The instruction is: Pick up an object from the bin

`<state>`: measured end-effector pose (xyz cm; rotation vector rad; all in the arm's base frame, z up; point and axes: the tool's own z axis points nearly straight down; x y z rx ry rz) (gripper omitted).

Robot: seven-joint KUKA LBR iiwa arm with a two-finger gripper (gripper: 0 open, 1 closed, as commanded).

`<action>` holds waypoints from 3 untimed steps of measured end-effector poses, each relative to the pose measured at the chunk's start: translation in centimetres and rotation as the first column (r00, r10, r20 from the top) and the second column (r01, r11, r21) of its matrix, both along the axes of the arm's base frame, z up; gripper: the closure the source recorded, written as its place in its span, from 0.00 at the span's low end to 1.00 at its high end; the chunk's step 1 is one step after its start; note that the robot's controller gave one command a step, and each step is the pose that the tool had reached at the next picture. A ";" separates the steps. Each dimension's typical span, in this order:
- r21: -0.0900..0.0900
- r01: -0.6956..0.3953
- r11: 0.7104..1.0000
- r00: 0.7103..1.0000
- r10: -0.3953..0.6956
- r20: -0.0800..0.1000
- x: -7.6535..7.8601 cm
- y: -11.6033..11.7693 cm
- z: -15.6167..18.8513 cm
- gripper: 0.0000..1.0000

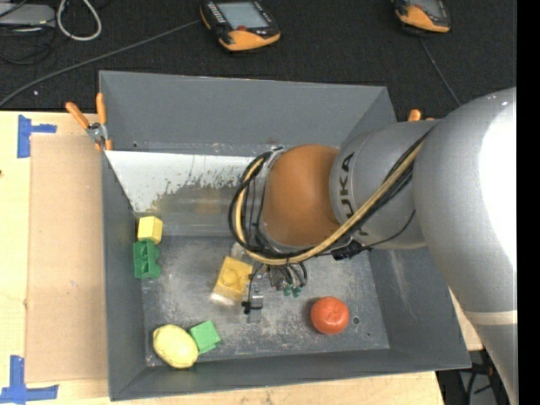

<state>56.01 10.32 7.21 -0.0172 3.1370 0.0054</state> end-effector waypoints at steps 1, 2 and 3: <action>-0.001 0.205 0.979 0.979 -0.205 -0.005 -0.3 -0.2 0.1 1.00; -0.001 0.205 0.979 0.979 -0.205 -0.005 -0.3 -0.2 0.2 1.00; -0.001 0.206 0.978 0.978 -0.206 -0.006 -0.3 -0.3 2.7 1.00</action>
Offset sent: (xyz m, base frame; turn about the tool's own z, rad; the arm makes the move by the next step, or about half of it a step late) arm 0.0000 0.0000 0.0000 0.0000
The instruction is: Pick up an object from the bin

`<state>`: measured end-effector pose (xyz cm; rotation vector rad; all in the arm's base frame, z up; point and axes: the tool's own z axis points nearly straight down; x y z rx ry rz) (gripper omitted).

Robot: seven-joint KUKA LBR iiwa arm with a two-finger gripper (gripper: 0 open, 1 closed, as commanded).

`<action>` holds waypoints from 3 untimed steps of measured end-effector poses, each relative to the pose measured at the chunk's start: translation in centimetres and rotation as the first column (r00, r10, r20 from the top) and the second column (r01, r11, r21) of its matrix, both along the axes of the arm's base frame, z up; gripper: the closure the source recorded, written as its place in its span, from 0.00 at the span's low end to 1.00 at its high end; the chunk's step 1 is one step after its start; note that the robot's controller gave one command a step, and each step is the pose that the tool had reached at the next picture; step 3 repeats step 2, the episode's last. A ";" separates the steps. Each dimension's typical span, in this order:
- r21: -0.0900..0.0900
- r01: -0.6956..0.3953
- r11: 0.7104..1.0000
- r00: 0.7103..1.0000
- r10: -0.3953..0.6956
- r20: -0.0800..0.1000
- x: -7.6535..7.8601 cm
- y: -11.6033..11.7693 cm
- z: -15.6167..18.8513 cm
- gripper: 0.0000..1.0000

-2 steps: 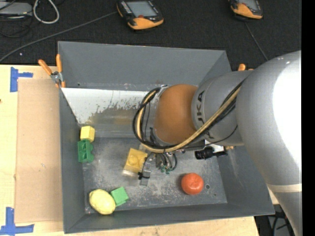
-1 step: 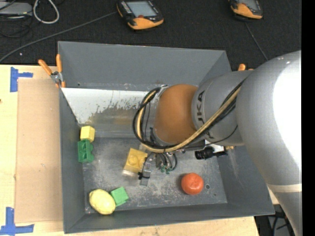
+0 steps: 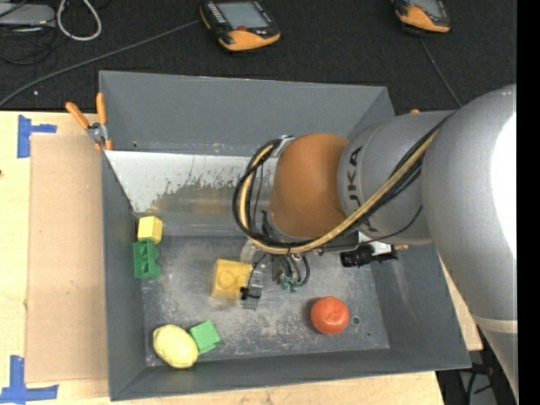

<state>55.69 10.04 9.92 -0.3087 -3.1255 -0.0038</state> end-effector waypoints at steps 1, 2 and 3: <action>0.000 -0.001 1.000 1.000 0.001 -0.005 -0.1 0.0 3.9 1.00; 0.000 -0.002 1.000 1.000 0.002 -0.006 -0.1 -0.1 8.6 1.00; 0.000 -0.002 1.000 1.000 0.002 -0.006 -0.1 -0.1 8.6 1.00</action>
Offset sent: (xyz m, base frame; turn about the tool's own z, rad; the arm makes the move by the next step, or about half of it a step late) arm -0.0012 -0.0003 0.1077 -0.0002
